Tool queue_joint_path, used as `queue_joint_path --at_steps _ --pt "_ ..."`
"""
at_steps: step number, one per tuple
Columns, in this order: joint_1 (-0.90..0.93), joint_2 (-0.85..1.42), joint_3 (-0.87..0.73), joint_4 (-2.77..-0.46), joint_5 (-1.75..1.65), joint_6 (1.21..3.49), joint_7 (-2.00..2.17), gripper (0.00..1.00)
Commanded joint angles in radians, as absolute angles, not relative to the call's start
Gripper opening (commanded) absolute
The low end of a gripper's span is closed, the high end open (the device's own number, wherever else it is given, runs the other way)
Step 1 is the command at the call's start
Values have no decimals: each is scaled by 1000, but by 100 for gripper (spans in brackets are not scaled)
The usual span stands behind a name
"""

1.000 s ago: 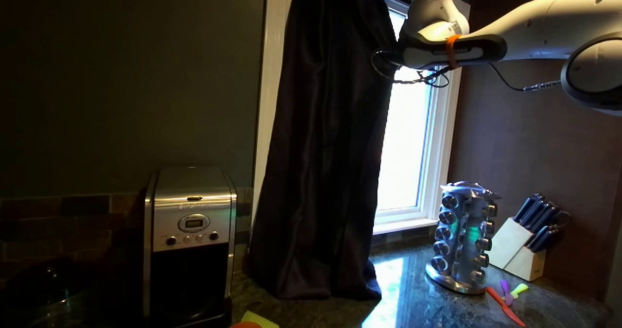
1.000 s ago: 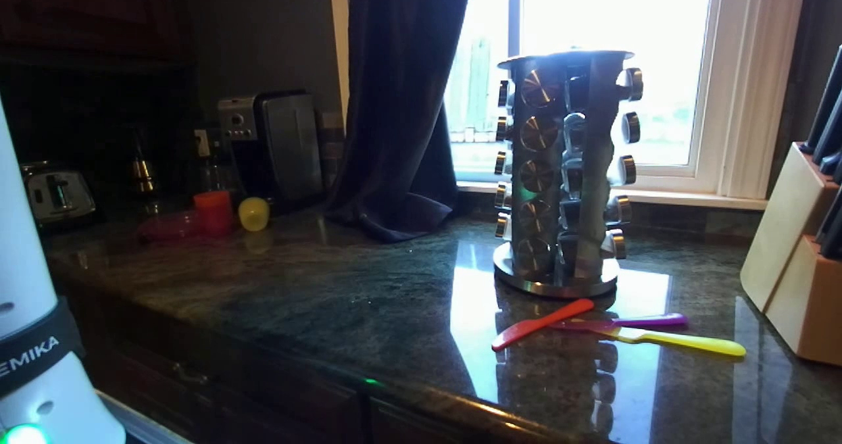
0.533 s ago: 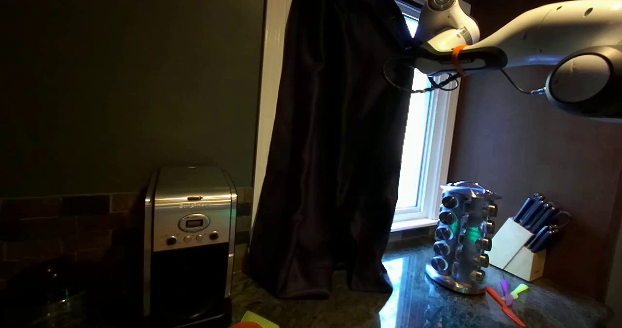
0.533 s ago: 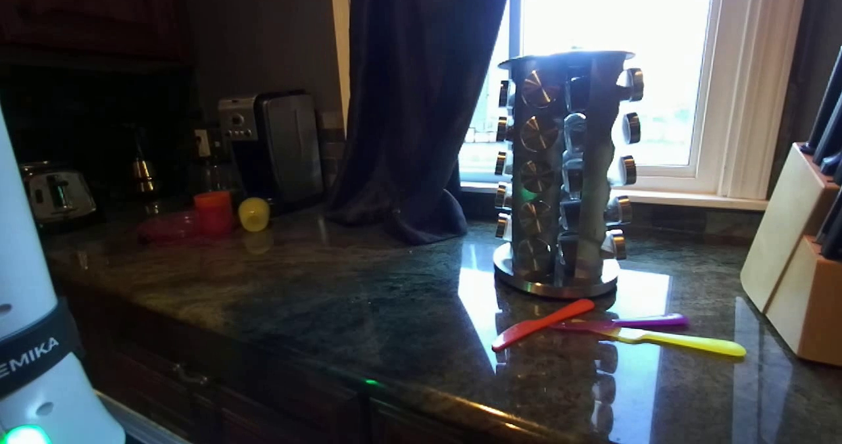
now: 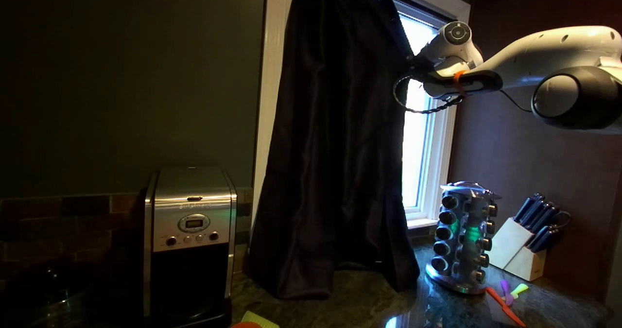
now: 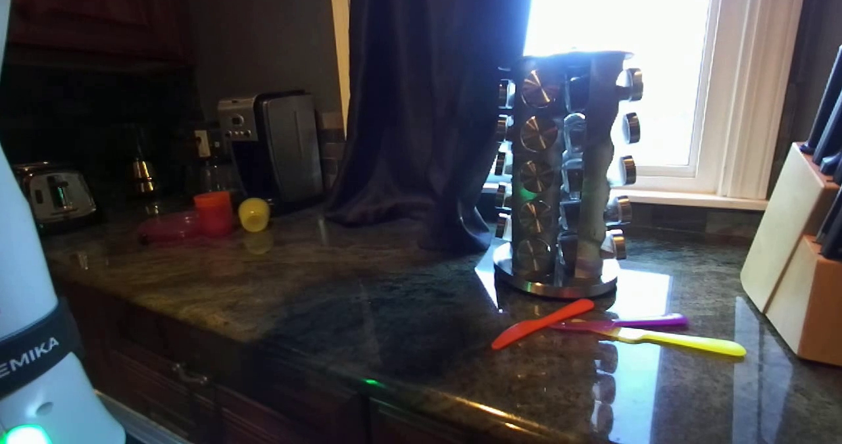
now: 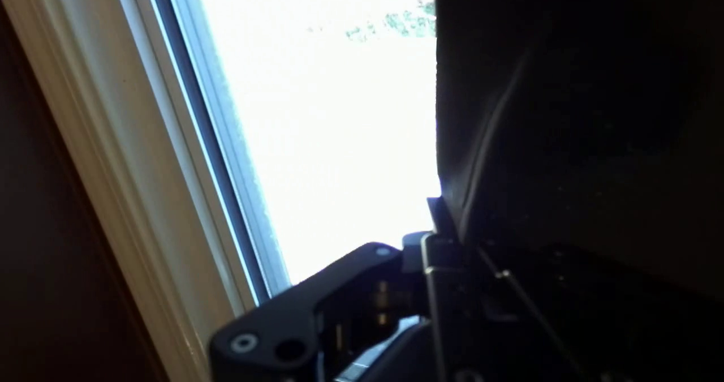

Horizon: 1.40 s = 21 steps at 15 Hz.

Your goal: Draw the curtain closed

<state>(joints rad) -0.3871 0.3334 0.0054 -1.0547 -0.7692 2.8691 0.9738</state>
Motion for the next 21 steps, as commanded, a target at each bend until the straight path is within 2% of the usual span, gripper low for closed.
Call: queue_joint_path --at_steps 1,8,11,21 --pt "-459 359 43 -1086 -701 2943 840 0" --pt "-565 328 140 -1144 -526 2884 662 0" --pt "-581 349 108 -1130 -502 2788 703 0" --pt "-552 365 -23 -1061 -589 2710 897 0"
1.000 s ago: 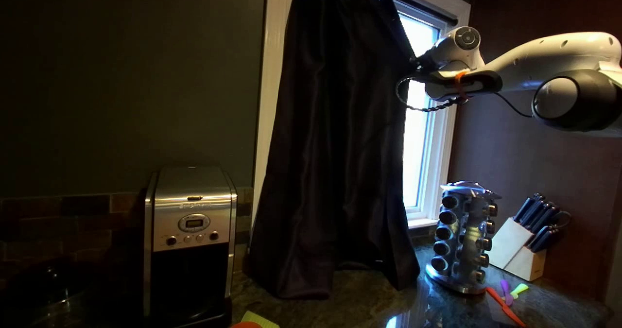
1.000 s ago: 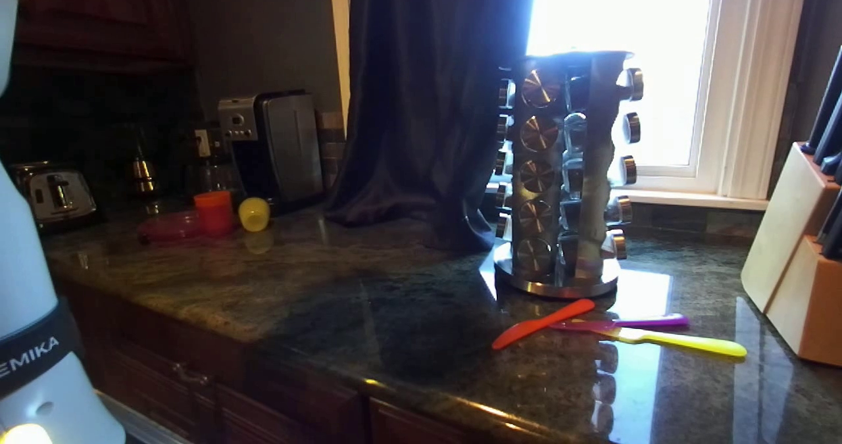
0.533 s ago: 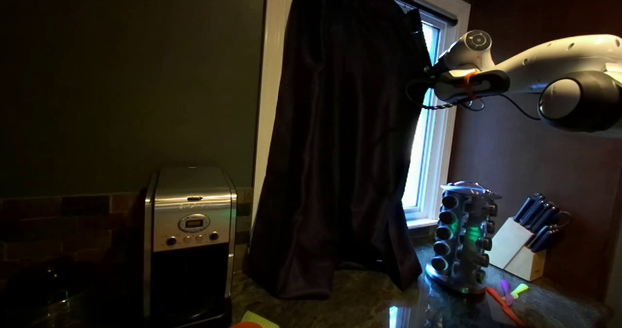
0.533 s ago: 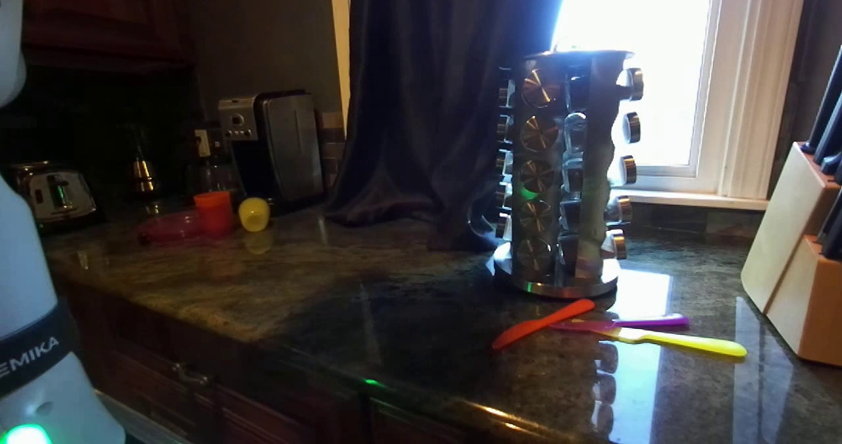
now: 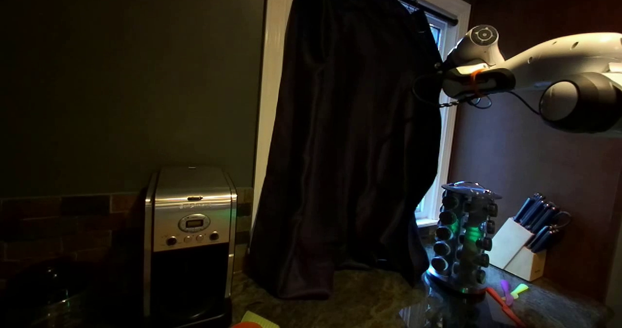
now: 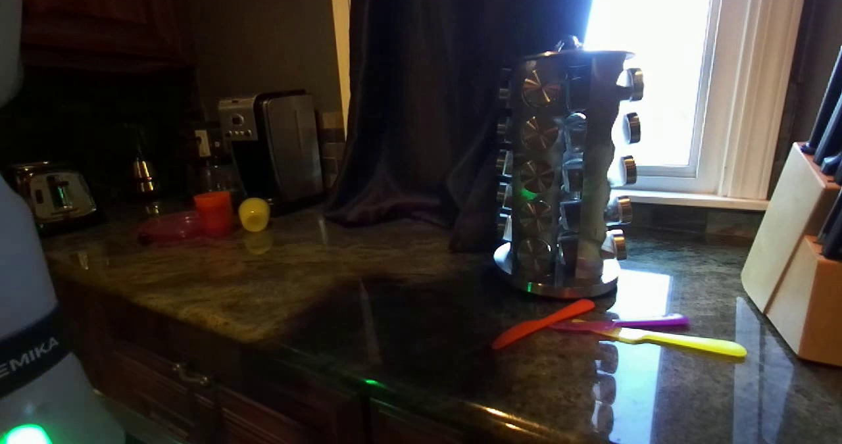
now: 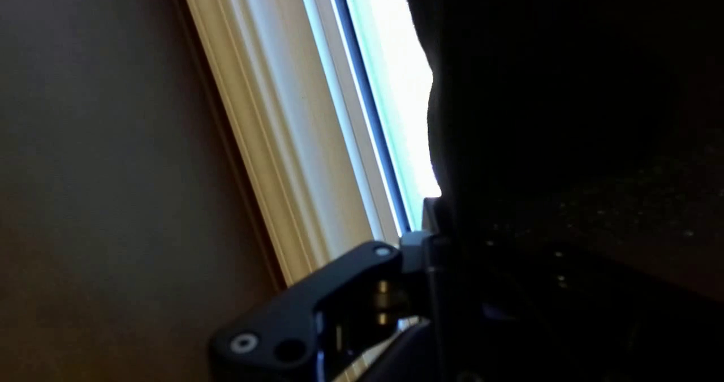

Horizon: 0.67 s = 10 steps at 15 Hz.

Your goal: Draw the curtain closed

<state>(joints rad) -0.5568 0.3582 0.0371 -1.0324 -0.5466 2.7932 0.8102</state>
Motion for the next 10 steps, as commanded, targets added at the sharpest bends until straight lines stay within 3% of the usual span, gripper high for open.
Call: queue_joint_path --at_steps 1,10 --pt "-547 366 -35 -1059 -597 2710 914 0" --pt "-517 360 -24 -1019 -605 2802 904 2"
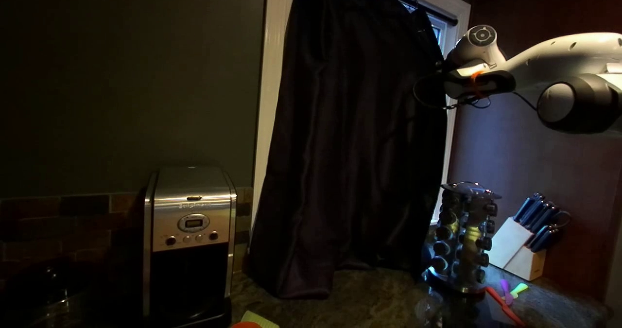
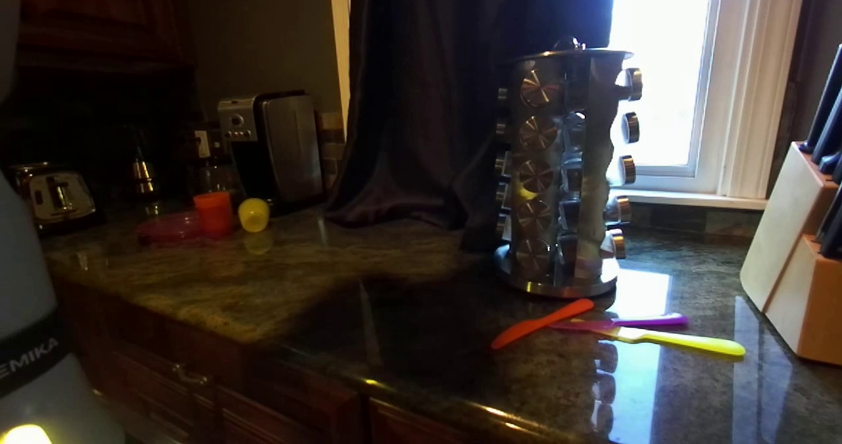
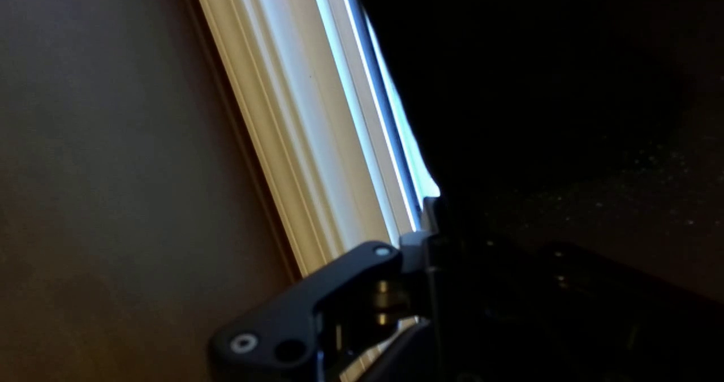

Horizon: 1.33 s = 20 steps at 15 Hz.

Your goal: Draw the curtain closed

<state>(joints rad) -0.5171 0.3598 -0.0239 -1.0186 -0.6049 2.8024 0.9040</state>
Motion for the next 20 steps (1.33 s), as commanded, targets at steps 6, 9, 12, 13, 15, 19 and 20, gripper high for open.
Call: queue_joint_path --at_steps 6,9,12,13,15,19,20 --pt "-517 360 -24 -1019 -605 2802 904 2" --pt "-527 352 7 -1031 -564 2777 863 0" --pt "-557 388 81 -985 -458 2801 759 0" --pt "-565 407 108 -953 -416 2801 724 0" --pt "-549 452 104 -873 -411 2788 727 0" --pt "-424 571 -110 -674 -331 2721 743 0" --pt "-412 606 -165 -631 -337 2711 784 0"
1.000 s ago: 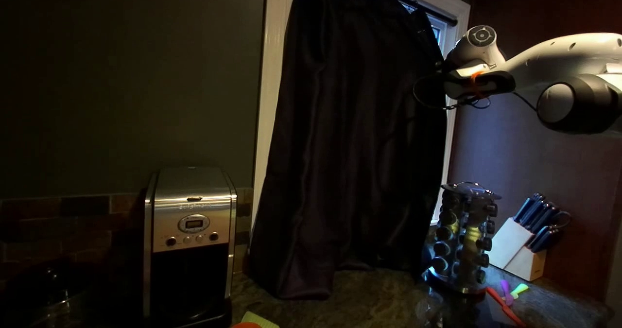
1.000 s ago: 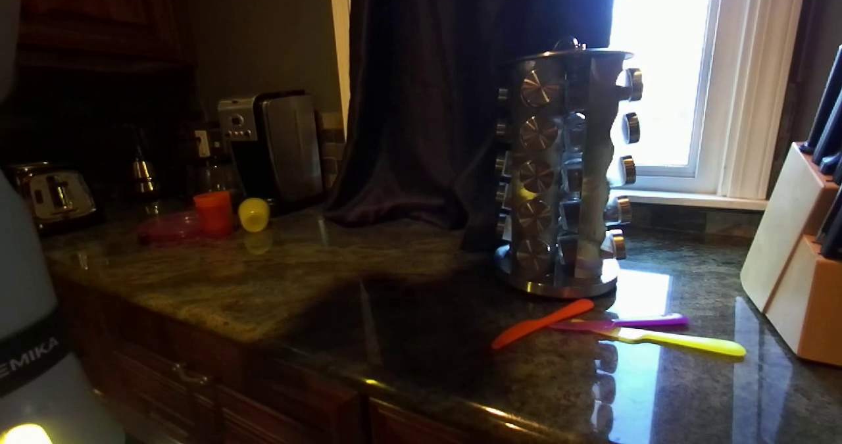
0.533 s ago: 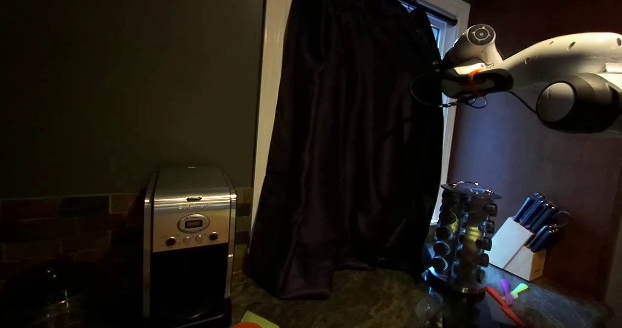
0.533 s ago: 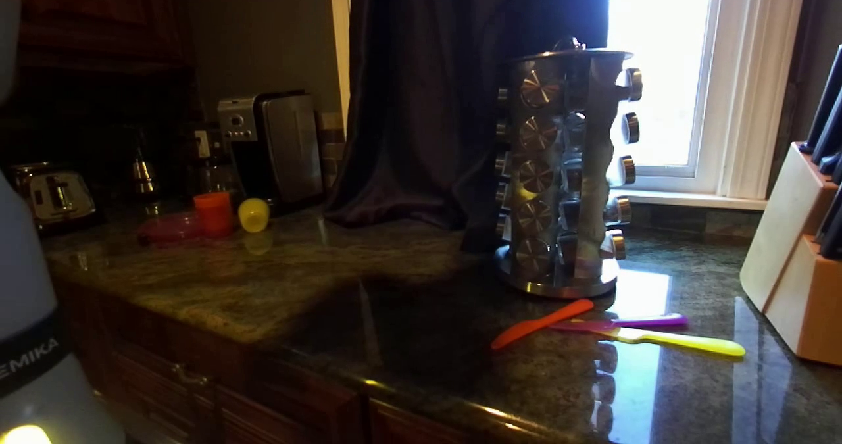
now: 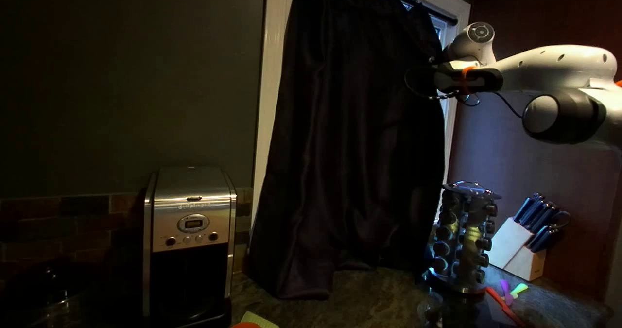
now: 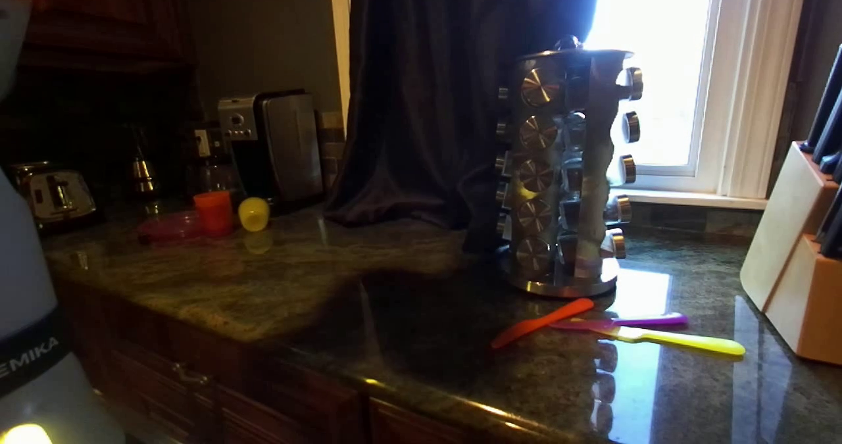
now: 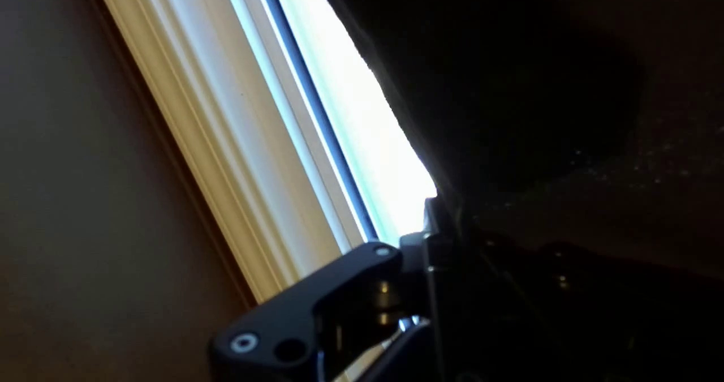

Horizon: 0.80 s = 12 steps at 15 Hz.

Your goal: Draw the curtain closed

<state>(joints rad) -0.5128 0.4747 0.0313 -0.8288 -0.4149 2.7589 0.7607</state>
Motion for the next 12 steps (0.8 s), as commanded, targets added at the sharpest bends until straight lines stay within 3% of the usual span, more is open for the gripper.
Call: queue_joint_path --at_steps 1,8,9,12 --pt "-403 642 -223 -588 -314 2700 801 0" --pt "-407 788 -481 -448 -373 2630 1109 0" --pt "-435 854 -503 -332 -333 2576 1110 0" --pt "-412 807 -588 -418 -390 2550 1233 0"
